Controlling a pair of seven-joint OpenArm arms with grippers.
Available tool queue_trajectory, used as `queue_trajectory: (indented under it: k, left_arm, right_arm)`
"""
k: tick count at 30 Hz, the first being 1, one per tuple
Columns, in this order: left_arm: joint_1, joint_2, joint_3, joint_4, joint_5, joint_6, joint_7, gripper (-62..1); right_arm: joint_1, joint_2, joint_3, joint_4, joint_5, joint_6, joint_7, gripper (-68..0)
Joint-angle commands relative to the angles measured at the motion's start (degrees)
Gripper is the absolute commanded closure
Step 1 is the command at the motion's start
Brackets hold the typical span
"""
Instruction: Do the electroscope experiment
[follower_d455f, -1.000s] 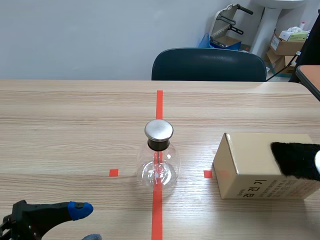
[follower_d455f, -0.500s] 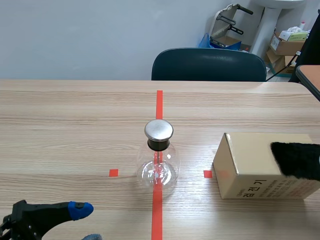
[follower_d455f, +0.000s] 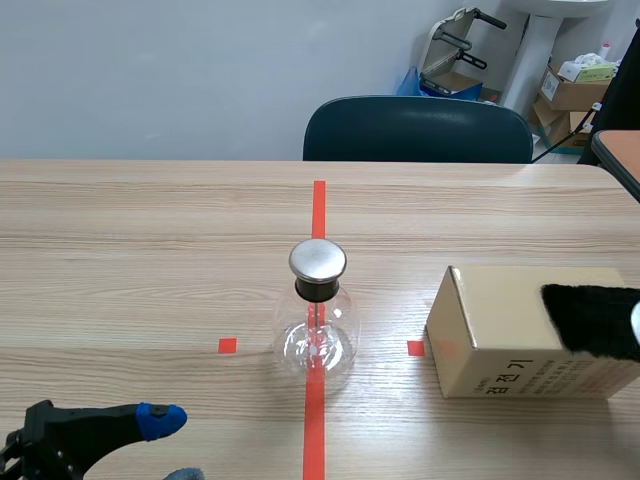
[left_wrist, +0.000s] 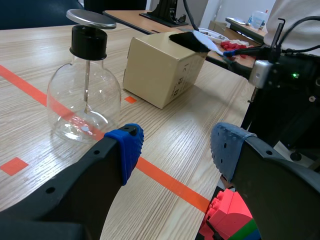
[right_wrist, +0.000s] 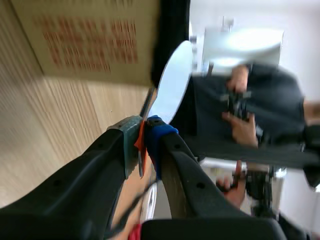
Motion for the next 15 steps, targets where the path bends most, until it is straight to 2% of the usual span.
queue_trajectory:
  k: [1, 5, 7, 9, 12, 13, 15]
  left_arm:
    - [-0.04, 0.13, -0.26, 1.03, -0.13, -0.07, -0.81, -32.8]
    - [-0.04, 0.13, -0.26, 1.03, -0.13, -0.07, -0.81, -32.8]
    - [-0.04, 0.13, -0.26, 1.03, -0.13, -0.07, -0.81, -32.8]
    - [-0.04, 0.13, -0.26, 1.03, -0.13, -0.07, -0.81, -32.8]
    - [-0.04, 0.13, -0.26, 1.03, -0.13, -0.07, -0.81, -32.8]
    - [-0.04, 0.13, -0.26, 1.03, -0.13, -0.07, -0.81, -32.8]
    - [-0.04, 0.13, -0.26, 1.03, -0.13, -0.07, -0.81, -32.8]
  right_arm:
    - [-0.2, 0.79, -0.02, 0.22, -0.39, -0.15, 3.61, -1.7]
    - [-0.11, 0.74, -0.02, 0.22, -0.68, -0.13, 16.72, -1.7]
    - [-0.17, 0.59, -0.02, 0.22, -0.61, -0.17, 18.86, -1.7]
    - [-0.31, 0.5, 0.0, 0.22, -0.31, -0.17, 14.58, -1.7]
    - [-0.28, 0.48, 0.0, 0.22, -0.22, -0.2, 3.58, -1.7]
    - [-0.28, 0.5, 0.0, 0.22, -0.22, -0.2, 1.88, -1.7]
    - [-0.26, 0.7, -0.02, 0.22, -0.44, -0.17, 2.97, -1.7]
